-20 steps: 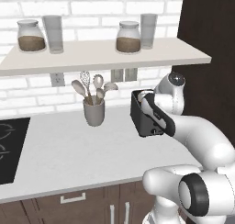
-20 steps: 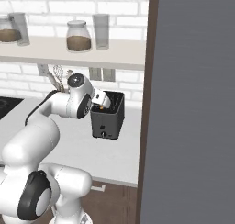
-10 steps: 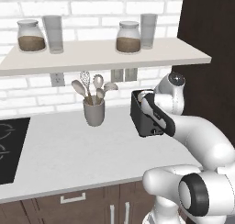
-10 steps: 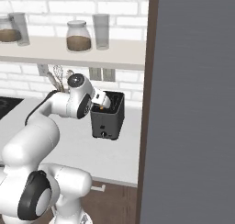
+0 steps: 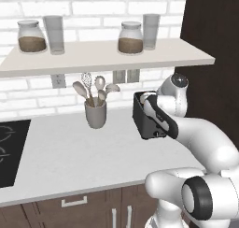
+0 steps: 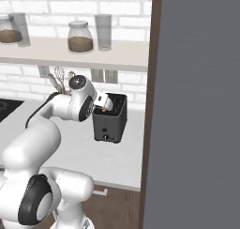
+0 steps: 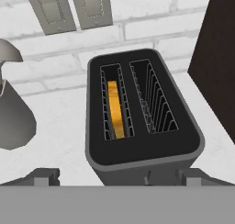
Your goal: Start the toaster. Once the lever pops up, take the bread to the plate on the dining counter.
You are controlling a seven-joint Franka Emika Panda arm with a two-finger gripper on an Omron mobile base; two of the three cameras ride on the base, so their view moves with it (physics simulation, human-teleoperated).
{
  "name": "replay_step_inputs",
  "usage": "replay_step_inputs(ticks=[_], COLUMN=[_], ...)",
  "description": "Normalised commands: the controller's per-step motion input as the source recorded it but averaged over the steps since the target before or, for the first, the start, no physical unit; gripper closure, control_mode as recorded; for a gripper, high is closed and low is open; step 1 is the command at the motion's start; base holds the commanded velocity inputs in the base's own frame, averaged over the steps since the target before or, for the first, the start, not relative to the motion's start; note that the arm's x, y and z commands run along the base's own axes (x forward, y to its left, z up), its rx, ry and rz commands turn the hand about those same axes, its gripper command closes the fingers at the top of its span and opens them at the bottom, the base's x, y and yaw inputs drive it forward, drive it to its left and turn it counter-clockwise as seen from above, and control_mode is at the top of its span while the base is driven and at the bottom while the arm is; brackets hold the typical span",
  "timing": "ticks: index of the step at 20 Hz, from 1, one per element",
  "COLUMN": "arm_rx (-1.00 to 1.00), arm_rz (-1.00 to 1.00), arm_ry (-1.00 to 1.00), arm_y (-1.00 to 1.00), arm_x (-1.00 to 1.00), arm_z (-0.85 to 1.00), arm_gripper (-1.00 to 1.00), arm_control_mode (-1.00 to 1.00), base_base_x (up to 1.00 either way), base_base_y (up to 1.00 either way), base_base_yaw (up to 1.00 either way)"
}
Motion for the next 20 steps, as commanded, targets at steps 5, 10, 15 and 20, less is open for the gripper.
replay_step_inputs(ticks=[5, 10, 15, 20], arm_rx=[0.00, 0.00, 0.00, 0.00], arm_rz=[0.00, 0.00, 0.00, 0.00], arm_ry=[0.00, 0.00, 0.00, 0.00], arm_y=[0.00, 0.00, 0.00, 0.00], arm_x=[0.00, 0.00, 0.00, 0.00], arm_z=[0.00, 0.00, 0.00, 0.00], arm_gripper=[-1.00, -1.00, -1.00, -1.00], arm_control_mode=[-1.00, -1.00, -1.00, -1.00], base_base_x=[0.00, 0.00, 0.00, 0.00], base_base_y=[0.00, 0.00, 0.00, 0.00], base_base_yaw=[0.00, 0.00, 0.00, 0.00])
